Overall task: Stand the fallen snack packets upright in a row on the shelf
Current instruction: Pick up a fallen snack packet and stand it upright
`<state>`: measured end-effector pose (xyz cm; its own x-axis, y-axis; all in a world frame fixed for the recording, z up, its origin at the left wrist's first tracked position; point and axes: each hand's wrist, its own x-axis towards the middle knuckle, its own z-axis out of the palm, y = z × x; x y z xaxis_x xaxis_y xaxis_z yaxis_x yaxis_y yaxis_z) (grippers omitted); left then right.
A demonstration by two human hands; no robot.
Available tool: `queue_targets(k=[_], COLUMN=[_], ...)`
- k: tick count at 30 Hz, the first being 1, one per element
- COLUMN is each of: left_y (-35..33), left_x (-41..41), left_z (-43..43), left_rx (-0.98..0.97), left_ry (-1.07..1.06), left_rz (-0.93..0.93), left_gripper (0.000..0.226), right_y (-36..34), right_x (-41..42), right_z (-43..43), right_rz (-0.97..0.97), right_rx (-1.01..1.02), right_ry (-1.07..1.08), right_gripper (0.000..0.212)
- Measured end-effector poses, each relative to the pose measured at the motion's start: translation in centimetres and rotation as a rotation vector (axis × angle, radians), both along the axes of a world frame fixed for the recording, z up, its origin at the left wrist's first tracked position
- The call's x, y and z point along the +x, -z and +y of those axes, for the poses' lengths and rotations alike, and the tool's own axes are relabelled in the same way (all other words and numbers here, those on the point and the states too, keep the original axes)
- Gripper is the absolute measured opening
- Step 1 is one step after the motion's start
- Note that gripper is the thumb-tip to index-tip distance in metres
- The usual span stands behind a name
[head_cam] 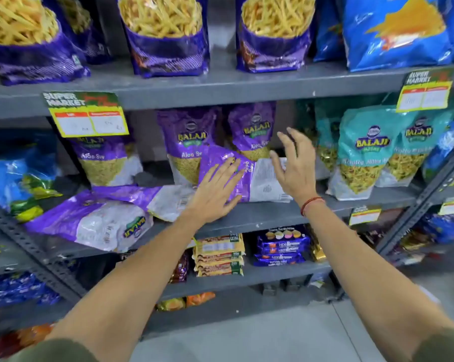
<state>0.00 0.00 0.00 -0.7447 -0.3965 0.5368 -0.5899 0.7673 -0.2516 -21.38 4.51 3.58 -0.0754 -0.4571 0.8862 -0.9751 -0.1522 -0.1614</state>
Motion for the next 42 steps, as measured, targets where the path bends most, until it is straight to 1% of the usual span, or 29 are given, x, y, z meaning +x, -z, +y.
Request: queue_targets(k=[1,2,4,5,7,8,9,11,12,14,16,19,21,22,24,25,26,28,29,30,31,32,33,35,36,37,39,40,42], left_y=[0.8,1.6,4.0,5.1,6.3,6.7,6.9,7.0,7.3,7.7,7.7,7.3,6.9,6.8,6.6,6.6,6.5,6.3,6.4,6.7,7.0,7.3,7.7,8.3,8.4,8.4,8.4,8.4,8.1], left_x=[0.2,-0.2,-0.2,-1.0,-2.6,-3.7,-4.7,-6.6,-7.6,-9.2,-10.4,-11.8,-12.5,-12.7,-13.3,-13.6,-13.9,-14.3,-14.4,-14.2,-13.9,-13.5,-13.0,-12.4,-12.2,-12.1,-11.6,-11.2,-10.6], left_z=[-0.1,-0.4,-0.3,-0.4,-0.5,-0.7,-0.6,-0.5,-0.5,-0.7,-1.0,-1.5,-1.5,-1.4,-1.3,-1.2,-1.1,-1.0,-0.9,-0.8,-0.6,-0.2,0.3,1.2,1.7,2.1,2.6,2.6,2.2], left_rx=[0.095,0.215,0.403,0.516,0.799,0.987,1.218,1.670,1.820,1.960,1.994,1.960,1.899,1.864,1.807,1.795,1.795,1.806,1.799,1.779,1.739,1.684,1.616,1.509,1.473,1.441,1.404,1.397,1.402], left_ry=[-0.045,-0.099,-0.268,-0.348,-0.471,-0.507,-0.537,-0.597,-0.596,-0.554,-0.491,-0.490,-0.572,-0.627,-0.691,-0.698,-0.697,-0.684,-0.685,-0.700,-0.735,-0.773,-0.791,-0.699,-0.626,-0.566,-0.477,-0.436,-0.345], left_rz=[-0.022,-0.004,0.083,0.164,0.434,0.615,0.802,1.164,1.325,1.550,1.693,1.840,1.845,1.834,1.844,1.864,1.880,1.901,1.891,1.854,1.789,1.708,1.643,1.619,1.618,1.593,1.541,1.541,1.587], left_gripper=[0.059,0.059,0.057,0.054,0.044,0.041,0.042,0.049,0.053,0.060,0.065,0.066,0.065,0.065,0.063,0.063,0.063,0.063,0.066,0.069,0.073,0.075,0.073,0.063,0.059,0.057,0.058,0.062,0.070], right_y=[0.5,1.0,1.9,2.4,2.9,3.1,3.4,3.8,3.9,4.3,5.0,5.8,5.6,5.3,4.6,4.4,4.4,4.9,5.2,5.7,6.1,6.5,6.9,7.8,8.1,8.3,8.7,8.9,9.4], right_x=[0.0,-0.4,-0.9,-1.6,-2.4,-3.1,-3.6,-4.5,-5.0,-6.0,-6.6,-7.0,-7.4,-7.6,-8.0,-8.3,-8.5,-9.2,-9.6,-10.1,-10.4,-10.7,-10.8,-10.1,-9.4,-8.7,-7.7,-7.4,-7.2], right_z=[-0.5,-0.9,-1.9,-2.6,-4.0,-4.9,-5.7,-6.8,-7.3,-7.8,-7.9,-7.8,-8.0,-8.1,-8.4,-8.4,-8.4,-8.2,-8.2,-8.0,-7.7,-7.4,-6.9,-6.0,-5.6,-5.3,-4.9,-4.8,-4.3], right_rz=[-0.006,-0.003,0.011,0.011,0.018,0.016,0.008,-0.068,-0.124,-0.195,-0.209,-0.190,-0.173,-0.190,-0.303,-0.365,-0.385,-0.359,-0.379,-0.425,-0.471,-0.530,-0.634,-0.853,-0.921,-0.944,-0.951,-0.953,-1.018], right_rx=[0.069,0.133,0.318,0.427,0.616,0.697,0.763,0.885,0.955,1.047,1.007,0.908,0.921,0.958,1.053,1.130,1.224,1.376,1.398,1.394,1.387,1.401,1.447,1.550,1.559,1.545,1.456,1.392,1.283], right_ry=[-0.023,-0.021,-0.026,-0.030,-0.036,-0.037,-0.032,-0.029,-0.047,-0.101,-0.113,-0.026,0.041,0.046,-0.006,-0.045,-0.082,-0.144,-0.159,-0.177,-0.202,-0.244,-0.314,-0.476,-0.536,-0.568,-0.588,-0.601,-0.666], right_gripper=[0.038,0.039,0.044,0.046,0.050,0.052,0.055,0.062,0.064,0.067,0.067,0.069,0.075,0.076,0.077,0.079,0.083,0.103,0.111,0.113,0.108,0.098,0.083,0.048,0.041,0.043,0.055,0.053,0.038])
